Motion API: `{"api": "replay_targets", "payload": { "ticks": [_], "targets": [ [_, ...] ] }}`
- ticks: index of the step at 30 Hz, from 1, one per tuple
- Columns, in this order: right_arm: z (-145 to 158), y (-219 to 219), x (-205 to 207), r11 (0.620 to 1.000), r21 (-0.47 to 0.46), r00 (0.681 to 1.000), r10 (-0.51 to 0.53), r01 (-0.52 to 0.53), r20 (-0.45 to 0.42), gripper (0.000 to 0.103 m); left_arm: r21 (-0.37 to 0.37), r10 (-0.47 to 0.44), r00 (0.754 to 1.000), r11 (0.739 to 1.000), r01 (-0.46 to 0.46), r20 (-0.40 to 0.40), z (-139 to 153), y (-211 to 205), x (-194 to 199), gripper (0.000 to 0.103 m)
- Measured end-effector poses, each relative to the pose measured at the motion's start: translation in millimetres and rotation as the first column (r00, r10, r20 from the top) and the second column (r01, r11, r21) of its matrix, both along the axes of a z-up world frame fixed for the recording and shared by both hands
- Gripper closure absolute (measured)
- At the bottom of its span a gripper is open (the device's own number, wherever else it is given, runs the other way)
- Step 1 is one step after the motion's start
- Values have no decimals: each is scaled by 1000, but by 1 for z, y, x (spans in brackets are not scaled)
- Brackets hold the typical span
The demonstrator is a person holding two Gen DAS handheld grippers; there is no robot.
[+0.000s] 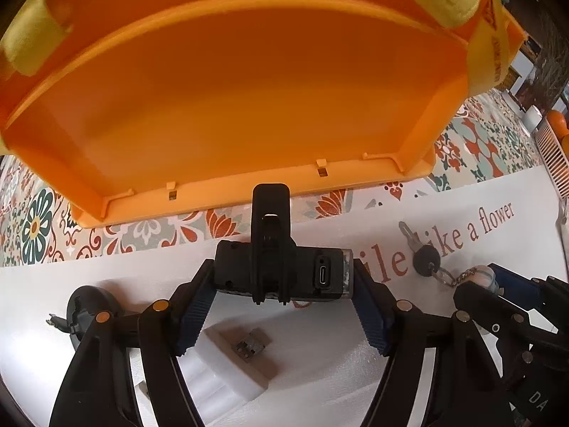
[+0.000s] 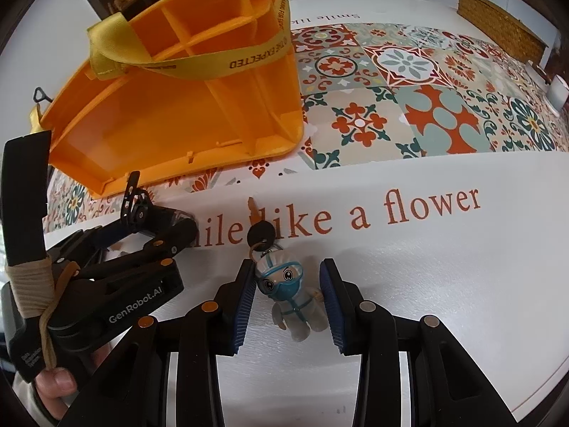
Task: Organize rigid objects
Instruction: 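Grasp the keychain figure with the right gripper while the left grasps the black phone holder, then carry the phone holder and keychain figure over the crate with both grippers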
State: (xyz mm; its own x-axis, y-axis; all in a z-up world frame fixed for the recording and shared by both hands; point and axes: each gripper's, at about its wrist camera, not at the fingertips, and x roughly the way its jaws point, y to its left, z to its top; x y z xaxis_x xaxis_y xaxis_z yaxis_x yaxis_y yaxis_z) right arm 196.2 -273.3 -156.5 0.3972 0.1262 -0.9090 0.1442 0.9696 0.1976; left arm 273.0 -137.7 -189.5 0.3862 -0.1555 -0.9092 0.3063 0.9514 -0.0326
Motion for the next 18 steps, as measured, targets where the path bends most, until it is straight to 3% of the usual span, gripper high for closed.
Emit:
{"api": "replay_targets", "payload": {
  "ticks": [18],
  "targets": [
    [49,6,-9,1000,0,995,20,-20,98,65,-54,13,998,998,-9,63,67,44,-36,30]
  ]
}}
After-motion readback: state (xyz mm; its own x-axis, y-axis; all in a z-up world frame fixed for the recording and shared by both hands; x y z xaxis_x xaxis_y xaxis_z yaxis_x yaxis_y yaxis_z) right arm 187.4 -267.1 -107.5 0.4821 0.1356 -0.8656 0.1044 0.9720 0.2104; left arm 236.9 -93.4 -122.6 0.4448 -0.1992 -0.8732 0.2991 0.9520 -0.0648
